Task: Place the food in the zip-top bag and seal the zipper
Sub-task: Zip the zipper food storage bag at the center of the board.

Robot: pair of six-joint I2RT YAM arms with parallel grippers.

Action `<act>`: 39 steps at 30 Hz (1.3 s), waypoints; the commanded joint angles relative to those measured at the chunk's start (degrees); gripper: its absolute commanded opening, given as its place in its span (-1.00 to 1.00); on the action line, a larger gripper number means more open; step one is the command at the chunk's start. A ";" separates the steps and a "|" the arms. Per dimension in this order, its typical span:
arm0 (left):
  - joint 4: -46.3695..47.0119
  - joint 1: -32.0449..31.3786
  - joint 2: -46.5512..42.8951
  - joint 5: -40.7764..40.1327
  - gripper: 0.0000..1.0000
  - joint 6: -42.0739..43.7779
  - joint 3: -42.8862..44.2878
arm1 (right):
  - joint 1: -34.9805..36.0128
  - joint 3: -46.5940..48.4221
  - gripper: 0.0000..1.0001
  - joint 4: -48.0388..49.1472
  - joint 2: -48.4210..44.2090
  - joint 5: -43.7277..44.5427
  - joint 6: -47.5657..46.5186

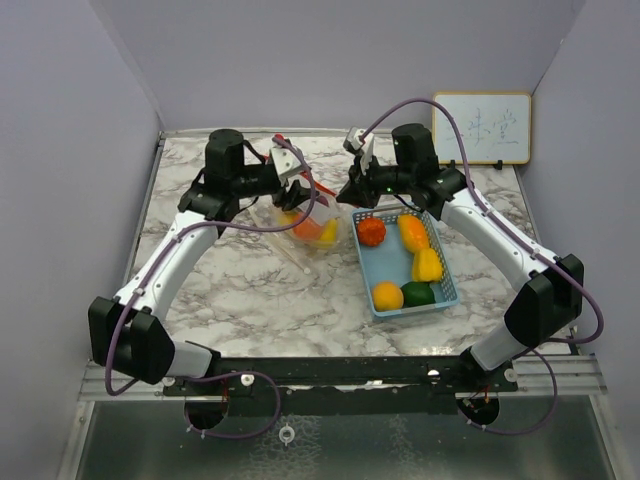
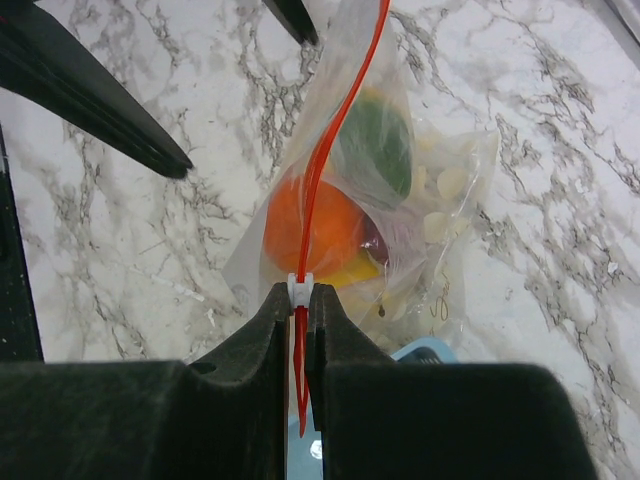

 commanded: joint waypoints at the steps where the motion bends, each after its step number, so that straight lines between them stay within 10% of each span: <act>1: -3.31 -2.08 4.43 2.41 0.15 4.11 0.51 | 0.30 1.06 -0.95 -0.88 -1.68 -2.47 -1.34; 11: -5.71 -5.26 9.93 -1.67 0.10 8.04 3.56 | 0.30 0.12 -0.95 -1.24 -3.10 -2.62 -2.23; 18: -7.22 -7.41 10.04 -12.33 -0.98 8.42 2.70 | 0.30 0.04 -0.95 -0.91 -3.38 -1.13 -2.46; 34: -7.35 -6.42 5.22 -23.20 -1.00 8.67 1.39 | 0.30 -3.32 -0.93 0.68 -6.41 14.30 -2.14; 36: -6.98 -6.42 5.10 -23.16 -1.00 8.27 1.38 | 0.30 -1.59 -0.76 0.58 -5.91 12.81 -0.78; 39: -5.59 -6.42 4.11 -25.65 -1.00 6.94 1.82 | 0.30 1.37 0.16 1.42 -5.24 13.28 3.12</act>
